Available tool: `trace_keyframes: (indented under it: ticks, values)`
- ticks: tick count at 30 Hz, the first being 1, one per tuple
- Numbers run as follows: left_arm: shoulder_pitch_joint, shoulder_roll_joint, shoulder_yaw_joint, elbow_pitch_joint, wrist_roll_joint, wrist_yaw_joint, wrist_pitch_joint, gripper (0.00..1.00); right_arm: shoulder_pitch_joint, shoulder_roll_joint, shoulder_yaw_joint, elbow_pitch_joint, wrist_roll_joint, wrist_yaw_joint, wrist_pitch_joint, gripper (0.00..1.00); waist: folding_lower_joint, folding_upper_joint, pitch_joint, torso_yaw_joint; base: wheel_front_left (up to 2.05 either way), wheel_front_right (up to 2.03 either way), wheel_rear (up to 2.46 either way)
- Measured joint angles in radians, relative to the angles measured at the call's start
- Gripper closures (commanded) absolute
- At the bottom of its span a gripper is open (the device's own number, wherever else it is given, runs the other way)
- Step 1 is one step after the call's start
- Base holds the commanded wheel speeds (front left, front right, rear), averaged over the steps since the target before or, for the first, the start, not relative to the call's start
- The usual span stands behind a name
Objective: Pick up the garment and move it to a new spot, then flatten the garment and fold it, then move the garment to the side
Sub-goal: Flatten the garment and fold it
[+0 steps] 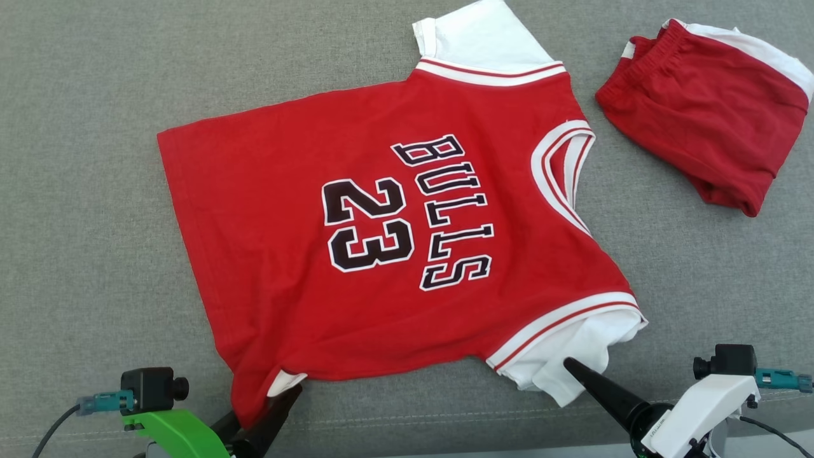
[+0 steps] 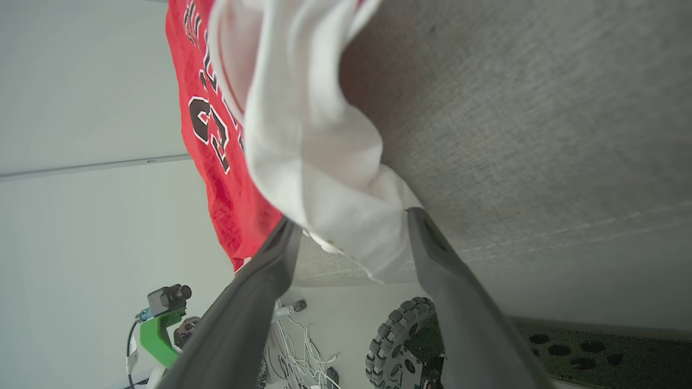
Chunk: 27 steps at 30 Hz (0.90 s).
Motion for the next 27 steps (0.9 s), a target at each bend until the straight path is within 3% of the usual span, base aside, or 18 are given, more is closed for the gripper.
trace_keyframes:
  ticks: [7,8,9,10,11,12,13,17,21,25,27]
  values:
    - [0.007,-0.001,0.0,0.006,0.001,0.001,-0.016,0.0,0.005,0.039,0.0,0.01,0.016,0.013,-0.019,0.0,0.0,0.0,0.006,0.001,0.0,0.0,0.0]
    - [0.007,-0.001,0.0,0.007,0.002,0.001,-0.016,0.0,0.003,0.039,-0.001,0.013,0.016,0.018,-0.023,0.12,0.0,0.0,0.007,0.001,0.0,0.0,0.0]
    - [0.007,-0.001,0.0,0.007,0.003,0.001,-0.017,0.0,0.0,0.04,-0.001,0.018,0.016,0.019,-0.027,0.67,0.0,0.0,0.008,0.001,0.0,0.0,0.0]
    - [0.007,-0.001,0.0,0.008,0.003,0.001,-0.021,0.0,-0.002,0.042,-0.001,0.022,0.016,0.02,-0.028,0.93,0.0,0.0,0.009,0.002,0.0,0.0,0.0]
    - [0.007,-0.001,0.0,0.009,0.003,0.001,-0.024,0.15,-0.004,0.044,-0.001,0.024,0.016,0.027,-0.028,1.0,0.0,0.0,0.01,0.002,0.0,0.0,0.0]
    - [0.007,-0.001,0.0,0.013,0.003,0.001,-0.024,0.62,-0.006,0.046,-0.001,0.026,0.018,0.034,-0.028,1.0,0.0,0.0,0.01,0.003,0.0,0.0,0.0]
    - [0.007,-0.001,0.0,0.016,0.003,0.001,-0.024,0.98,-0.007,0.048,0.001,0.026,0.019,0.04,-0.03,1.0,0.0,0.0,0.009,0.004,0.0,0.0,0.0]
    - [0.007,0.0,0.009,0.013,0.002,0.001,-0.024,1.0,-0.016,0.048,-0.011,0.001,0.039,0.074,-0.035,1.0,0.0,0.0,0.009,0.005,0.0,0.0,0.0]
    - [0.008,0.006,0.025,-0.008,-0.008,0.001,-0.025,1.0,-0.036,0.047,-0.038,-0.098,0.086,0.137,-0.044,1.0,0.0,0.0,0.004,0.005,0.0,0.0,0.0]
    - [0.011,0.019,0.048,-0.033,-0.035,0.001,-0.032,1.0,-0.056,0.005,-0.045,-0.204,0.089,0.196,-0.038,1.0,0.0,0.0,-0.008,0.002,0.0,0.0,0.0]
    - [0.016,0.032,0.058,-0.053,-0.035,0.001,-0.035,1.0,-0.055,-0.027,-0.049,-0.252,0.087,0.208,-0.026,1.0,0.0,0.0,-0.015,-0.002,0.0,0.0,0.0]
